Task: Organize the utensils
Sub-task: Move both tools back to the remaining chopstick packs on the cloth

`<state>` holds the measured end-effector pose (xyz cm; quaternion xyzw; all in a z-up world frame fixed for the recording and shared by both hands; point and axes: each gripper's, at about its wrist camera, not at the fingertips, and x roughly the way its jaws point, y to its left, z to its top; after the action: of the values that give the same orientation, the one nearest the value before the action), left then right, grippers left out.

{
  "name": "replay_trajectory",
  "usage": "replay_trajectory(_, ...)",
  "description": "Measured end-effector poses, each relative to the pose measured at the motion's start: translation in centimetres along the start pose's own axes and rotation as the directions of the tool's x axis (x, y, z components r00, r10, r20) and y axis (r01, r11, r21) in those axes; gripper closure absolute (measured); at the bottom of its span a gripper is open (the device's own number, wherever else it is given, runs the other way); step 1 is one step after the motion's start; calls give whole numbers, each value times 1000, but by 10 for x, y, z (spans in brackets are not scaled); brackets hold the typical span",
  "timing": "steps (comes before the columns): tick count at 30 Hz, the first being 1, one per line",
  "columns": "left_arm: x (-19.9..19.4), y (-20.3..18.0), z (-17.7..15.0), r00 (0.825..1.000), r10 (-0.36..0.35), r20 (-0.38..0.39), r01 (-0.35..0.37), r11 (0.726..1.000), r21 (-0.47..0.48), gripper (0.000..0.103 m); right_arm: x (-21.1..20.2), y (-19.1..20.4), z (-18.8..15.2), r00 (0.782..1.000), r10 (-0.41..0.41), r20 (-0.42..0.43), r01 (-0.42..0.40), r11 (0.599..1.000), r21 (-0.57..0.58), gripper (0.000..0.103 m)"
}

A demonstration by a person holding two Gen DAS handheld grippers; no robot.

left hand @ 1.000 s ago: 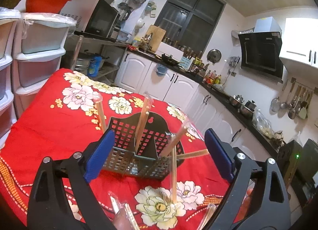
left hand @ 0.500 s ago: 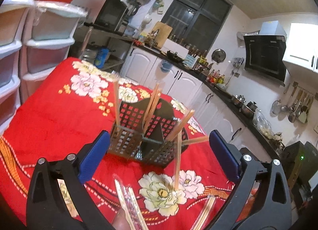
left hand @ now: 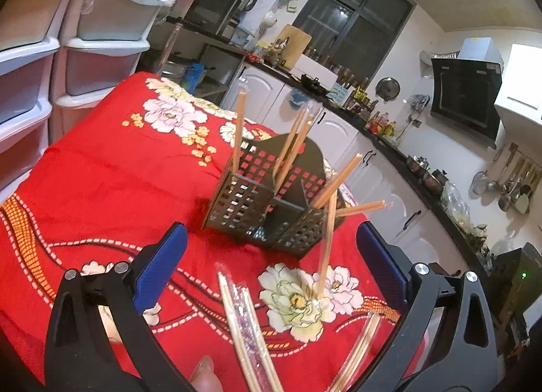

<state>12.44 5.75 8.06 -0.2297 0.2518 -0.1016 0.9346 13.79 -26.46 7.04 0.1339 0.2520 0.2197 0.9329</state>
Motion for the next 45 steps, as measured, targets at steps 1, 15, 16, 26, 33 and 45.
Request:
replay_trajectory(1,0,2,-2,1000,3,-5,-3,1000,-2,12,-1,0,-2,1000,-1,-6,1,1000,-3,27)
replay_trajectory(15,4,9,-29,997,31,-69,-31,1000,5,12,-8,-8,-27,997,-32,-72,31,999,-13,27)
replay_trajectory(16,4,9,-31,997,34,-73,-33,999,4,12,-8,-9,-28,997,-33,-75,32,999,-14,27)
replay_trajectory(26,15,5,-55,989,57,-137,-52,998,39,12,-7,-14,-45,992,-50,-120,47,999,-25,27)
replay_trajectory(33,24,3,-76,977,97,-189,-80,992,94,12,0,-27,-62,983,-72,-170,70,997,-13,27)
replay_trajectory(45,37,4,-107,960,82,-267,-49,990,130,17,10,-57,-80,970,-105,-221,116,993,38,27)
